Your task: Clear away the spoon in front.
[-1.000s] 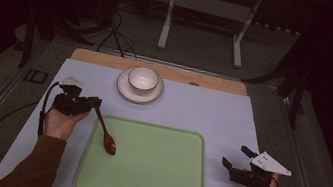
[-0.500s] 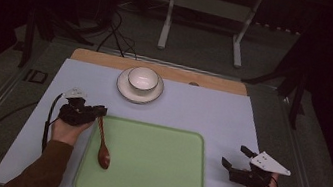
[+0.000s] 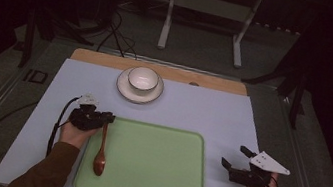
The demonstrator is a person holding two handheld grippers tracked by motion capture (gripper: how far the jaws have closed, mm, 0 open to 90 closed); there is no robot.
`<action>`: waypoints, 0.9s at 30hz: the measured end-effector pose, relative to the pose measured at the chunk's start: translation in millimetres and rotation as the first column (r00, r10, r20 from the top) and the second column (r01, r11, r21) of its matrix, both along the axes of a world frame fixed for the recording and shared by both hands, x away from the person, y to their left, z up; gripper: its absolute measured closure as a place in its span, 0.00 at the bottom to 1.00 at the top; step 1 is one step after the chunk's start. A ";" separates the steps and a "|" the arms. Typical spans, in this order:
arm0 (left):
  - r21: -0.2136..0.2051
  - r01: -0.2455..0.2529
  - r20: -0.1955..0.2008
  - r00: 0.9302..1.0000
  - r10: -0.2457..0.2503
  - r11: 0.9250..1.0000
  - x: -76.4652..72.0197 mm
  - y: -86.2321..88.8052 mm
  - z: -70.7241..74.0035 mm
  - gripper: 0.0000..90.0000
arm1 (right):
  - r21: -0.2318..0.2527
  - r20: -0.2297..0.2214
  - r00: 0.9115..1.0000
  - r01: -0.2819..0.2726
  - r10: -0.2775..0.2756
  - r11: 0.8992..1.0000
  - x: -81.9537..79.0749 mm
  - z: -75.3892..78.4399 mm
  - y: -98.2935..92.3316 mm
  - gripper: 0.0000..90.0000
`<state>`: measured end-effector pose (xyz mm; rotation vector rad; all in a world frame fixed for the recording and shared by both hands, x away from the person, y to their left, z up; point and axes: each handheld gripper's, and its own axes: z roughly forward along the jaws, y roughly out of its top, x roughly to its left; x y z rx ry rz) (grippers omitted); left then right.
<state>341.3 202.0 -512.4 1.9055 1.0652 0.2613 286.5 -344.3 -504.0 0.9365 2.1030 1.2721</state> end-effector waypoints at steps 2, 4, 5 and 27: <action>0.003 0.004 -0.006 1.000 -0.004 1.000 0.6 -0.9 -2.0 0.84 | 0.000 0.000 1.000 -0.001 0.001 1.000 0.1 0.0 0.1 0.15; 0.006 0.009 -0.014 1.000 -0.009 1.000 1.3 -0.9 -4.2 0.84 | -0.002 -0.002 1.000 -0.002 0.002 1.000 -0.1 0.0 0.4 0.15; 0.000 0.010 -0.016 1.000 -0.010 1.000 1.5 -0.8 -5.3 0.84 | -0.002 -0.001 1.000 -0.002 0.002 1.000 0.0 0.0 0.5 0.15; 0.039 0.007 -0.075 0.997 -0.004 0.999 6.9 6.7 -22.9 0.79 | -0.003 -0.003 1.000 -0.003 0.003 1.000 0.5 -0.1 0.1 0.15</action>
